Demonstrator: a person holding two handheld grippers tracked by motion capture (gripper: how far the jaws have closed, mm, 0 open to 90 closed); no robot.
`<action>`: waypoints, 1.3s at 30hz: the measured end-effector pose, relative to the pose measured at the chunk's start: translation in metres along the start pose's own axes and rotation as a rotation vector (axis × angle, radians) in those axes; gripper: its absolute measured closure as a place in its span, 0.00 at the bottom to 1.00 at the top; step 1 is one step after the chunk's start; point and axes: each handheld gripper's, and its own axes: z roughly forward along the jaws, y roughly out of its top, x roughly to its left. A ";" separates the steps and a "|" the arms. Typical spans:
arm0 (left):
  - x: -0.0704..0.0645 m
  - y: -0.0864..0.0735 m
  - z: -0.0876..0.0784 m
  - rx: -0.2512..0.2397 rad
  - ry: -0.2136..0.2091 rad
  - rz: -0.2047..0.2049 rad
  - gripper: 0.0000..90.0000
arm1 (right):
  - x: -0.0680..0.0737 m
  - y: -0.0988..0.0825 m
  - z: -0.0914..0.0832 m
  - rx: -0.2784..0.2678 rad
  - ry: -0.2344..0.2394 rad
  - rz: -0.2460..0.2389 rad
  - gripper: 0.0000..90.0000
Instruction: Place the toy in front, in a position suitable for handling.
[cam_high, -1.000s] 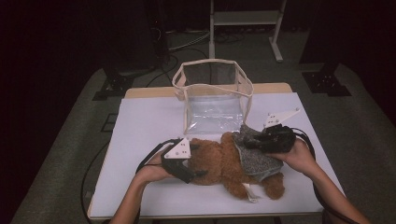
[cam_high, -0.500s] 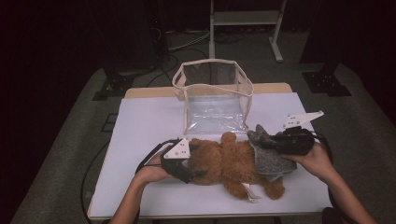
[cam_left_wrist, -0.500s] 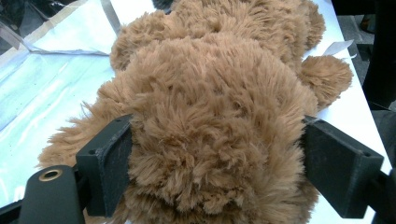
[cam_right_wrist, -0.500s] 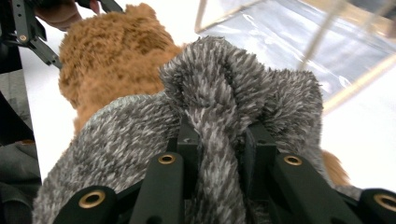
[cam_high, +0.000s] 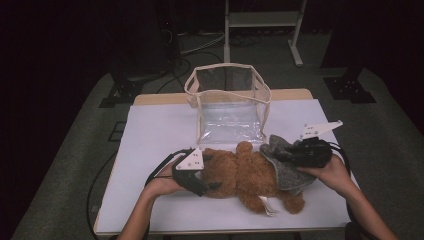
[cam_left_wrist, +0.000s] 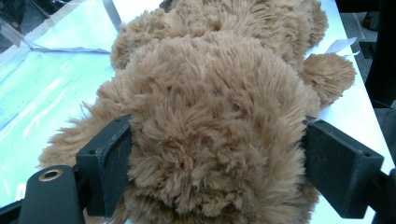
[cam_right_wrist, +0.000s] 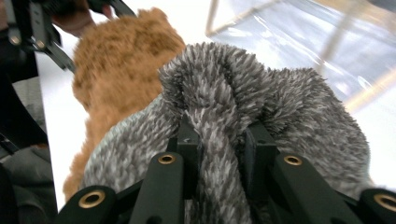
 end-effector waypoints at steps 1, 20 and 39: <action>0.000 0.000 0.000 0.002 -0.001 0.001 0.18 | 0.002 0.003 0.005 0.001 0.009 -0.011 0.80; -0.001 0.013 0.000 0.006 -0.030 -0.007 0.31 | -0.002 -0.024 -0.004 -0.069 0.034 0.038 0.80; 0.000 0.024 -0.008 -0.041 -0.024 -0.032 0.21 | 0.017 0.000 0.032 -0.036 0.067 -0.041 0.80</action>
